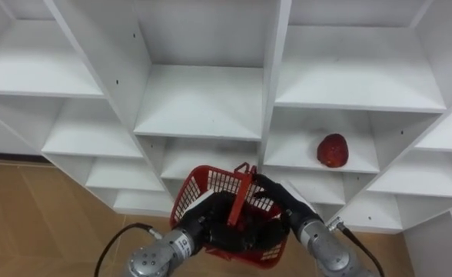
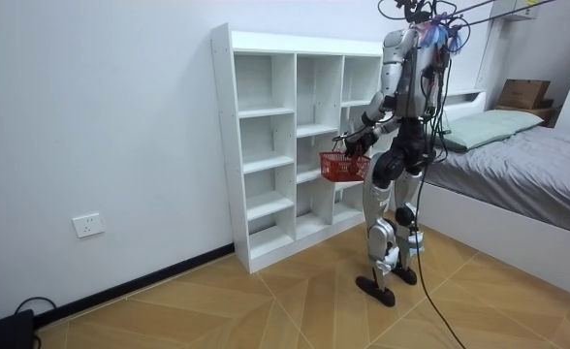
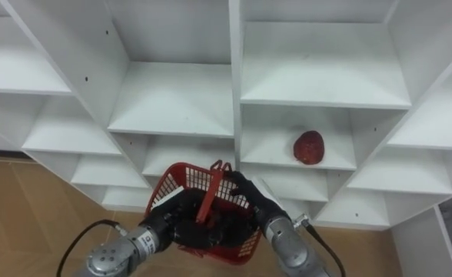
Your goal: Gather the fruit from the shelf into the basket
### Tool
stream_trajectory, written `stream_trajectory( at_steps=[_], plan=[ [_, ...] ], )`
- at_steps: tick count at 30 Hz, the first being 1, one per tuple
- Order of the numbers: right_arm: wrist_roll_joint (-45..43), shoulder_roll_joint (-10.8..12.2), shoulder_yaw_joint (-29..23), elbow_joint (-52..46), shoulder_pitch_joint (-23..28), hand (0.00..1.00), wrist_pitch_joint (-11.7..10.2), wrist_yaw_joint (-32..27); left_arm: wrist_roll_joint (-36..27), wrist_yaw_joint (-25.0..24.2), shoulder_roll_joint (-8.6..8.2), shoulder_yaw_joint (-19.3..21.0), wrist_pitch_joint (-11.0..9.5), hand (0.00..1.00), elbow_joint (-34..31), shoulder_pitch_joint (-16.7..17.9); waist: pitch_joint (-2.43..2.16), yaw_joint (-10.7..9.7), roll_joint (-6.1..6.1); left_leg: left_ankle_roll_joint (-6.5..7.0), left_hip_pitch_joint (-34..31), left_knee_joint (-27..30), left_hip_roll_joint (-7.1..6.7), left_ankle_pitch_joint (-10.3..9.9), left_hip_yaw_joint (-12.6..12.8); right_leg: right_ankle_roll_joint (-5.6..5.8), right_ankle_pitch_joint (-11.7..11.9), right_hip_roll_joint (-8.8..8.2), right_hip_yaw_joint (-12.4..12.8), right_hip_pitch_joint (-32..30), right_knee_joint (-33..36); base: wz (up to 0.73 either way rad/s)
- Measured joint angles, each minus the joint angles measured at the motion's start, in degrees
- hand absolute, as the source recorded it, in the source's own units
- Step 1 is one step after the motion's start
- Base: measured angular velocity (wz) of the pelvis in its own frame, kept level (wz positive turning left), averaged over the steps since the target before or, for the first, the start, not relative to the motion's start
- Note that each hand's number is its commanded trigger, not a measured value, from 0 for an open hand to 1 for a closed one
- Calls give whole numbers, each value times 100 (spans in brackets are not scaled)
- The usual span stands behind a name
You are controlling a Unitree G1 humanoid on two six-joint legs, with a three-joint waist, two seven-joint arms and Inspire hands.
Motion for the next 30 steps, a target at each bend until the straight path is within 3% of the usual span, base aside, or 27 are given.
stream_trajectory(
  at_steps=[7, 16, 22, 26, 30],
  plan=[
    [-3, 0, -25, -1, 0, 0, -1, -2, 19, 113, -87, 0, 0, 100, 0, 0, -4, -13, 5, 0, 14, -1, 0, 0, -11, 0, 0, 3, -9, 6, 7, 0],
    [-23, -113, -60, -440, 182, 0, 23, 128, 30, 137, 99, 79, 1, 100, 1, 38, -9, 7, 11, 0, 43, -15, 1, 0, -2, -3, 5, 1, -57, 37, -17, 0],
    [-25, -235, -134, -1098, 544, 0, 26, 313, 72, 233, 121, 388, 8, 100, 1, 344, -11, -15, -2, 0, 93, -14, 1, 0, 16, -3, 4, 0, -43, 84, -21, -1],
    [-26, -280, -228, -1372, 739, 0, 31, 496, 146, 234, 190, 439, 34, 100, 2, 514, -22, -30, -57, 0, 258, -34, 1, 0, 72, 3, 0, -16, 49, 215, -34, -7],
    [-27, -268, -512, -1752, 981, 0, 29, 593, 211, 291, 299, 672, 36, 100, 3, 624, -56, -146, -206, -1, 423, -84, 6, 0, 78, 17, -20, 6, 190, 315, -23, -4]
  ],
)
